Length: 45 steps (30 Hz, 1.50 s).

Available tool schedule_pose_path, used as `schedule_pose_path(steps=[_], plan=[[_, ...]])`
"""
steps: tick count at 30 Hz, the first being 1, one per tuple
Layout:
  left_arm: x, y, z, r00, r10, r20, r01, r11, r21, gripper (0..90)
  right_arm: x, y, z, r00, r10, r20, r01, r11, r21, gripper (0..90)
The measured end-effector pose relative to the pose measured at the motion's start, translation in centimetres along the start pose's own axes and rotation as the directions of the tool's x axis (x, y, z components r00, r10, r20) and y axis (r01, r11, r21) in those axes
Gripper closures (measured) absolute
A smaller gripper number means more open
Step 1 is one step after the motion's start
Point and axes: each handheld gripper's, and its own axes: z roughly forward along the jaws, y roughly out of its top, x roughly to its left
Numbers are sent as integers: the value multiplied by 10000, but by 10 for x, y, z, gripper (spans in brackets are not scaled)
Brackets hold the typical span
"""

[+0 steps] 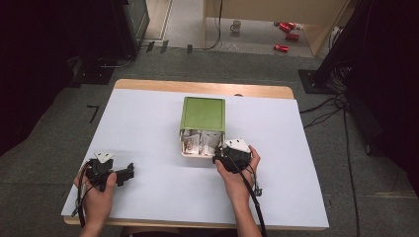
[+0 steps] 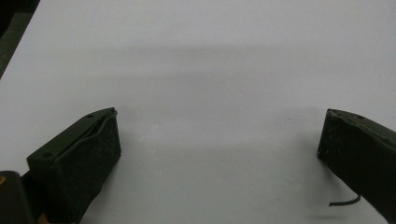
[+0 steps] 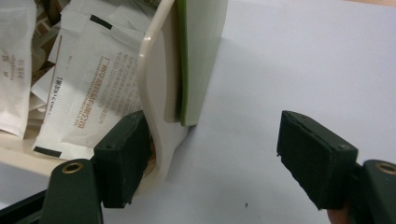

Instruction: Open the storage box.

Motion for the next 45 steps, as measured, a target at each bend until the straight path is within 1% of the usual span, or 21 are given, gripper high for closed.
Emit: schedule_pose_path(steps=[5,6,9,10,11,19,20,23,24,26,27,28,29,30,31,32,34,35,37,42,45], plan=[[0,0,0,10000,4,-1,-4,10000,2,0,0,0,-8,9999,81,-121,-85,9994,-335,276],[0,0,0,10000,6,-1,-6,10000,4,0,-2,1,-14,9990,266,-350,-290,9972,-683,294],[0,0,0,10000,2,-3,-2,10000,-2,0,-3,3,-19,9989,272,-393,-303,9964,-790,326],[0,0,0,10000,0,-4,0,10000,4,0,-3,4,-23,9987,304,-420,-343,9949,-944,412],[0,0,0,10000,4,-4,-4,10000,1,0,-2,4,-25,9988,300,-395,-339,9941,-1035,440],[0,0,0,10000,3,-3,-3,10000,3,0,5,10,-33,9969,475,-620,-562,9876,-1469,576],[0,0,0,10000,1,-2,-1,10000,4,0,7,12,-34,9971,574,-499,-651,9833,-1700,607],[0,0,0,10000,-2,-2,2,10000,1,0,10,16,-34,9985,499,-230,-534,9812,-1855,653],[0,0,0,10000,0,-2,0,10000,2,0,12,17,-33,9989,373,-268,-414,9836,-1758,696],[0,0,0,10000,0,-2,0,10000,4,0,13,18,-32,9991,238,-355,-294,9859,-1647,724],[0,0,0,10000,-1,0,1,10000,4,0,16,19,-31,9989,288,-377,-347,9853,-1670,783],[0,0,0,10000,-3,2,3,10000,6,0,16,19,-31,9989,288,-377,-347,9853,-1670,783],[0,0,0,10000,-2,0,2,10000,4,0,16,20,-29,9977,445,-505,-531,9812,-1856,806],[0,0,0,10000,1,0,-1,10000,4,0,15,20,-28,9939,871,-673,-983,9774,-1869,837],[0,0,0,10000,0,1,0,10000,5,0,15,20,-28,9939,871,-673,-983,9774,-1869,837],[0,0,0,10000,0,-1,0,10000,5,0,14,20,-28,9911,1120,-719,-1235,9752,-1837,862],[0,0,0,10000,0,0,0,10000,6,0,11,20,-27,9880,1258,-893,-1402,9738,-1793,863],[0,0,0,10000,4,-1,-4,10000,9,0,11,20,-27,9890,1186,-886,-1331,9744,-1813,859],[0,0,0,10000,1,-1,-1,10000,10,0,15,20,-26,9962,761,-421,-829,9770,-1963,864],[0,0,0,10000,0,0,0,10000,10,0,18,22,-27,9930,1155,-237,-1179,9757,-1847,892],[0,0,0,10000,-5,0,5,10000,7,0,19,21,-28,9927,1195,-149,-1202,9758,-1828,896]])
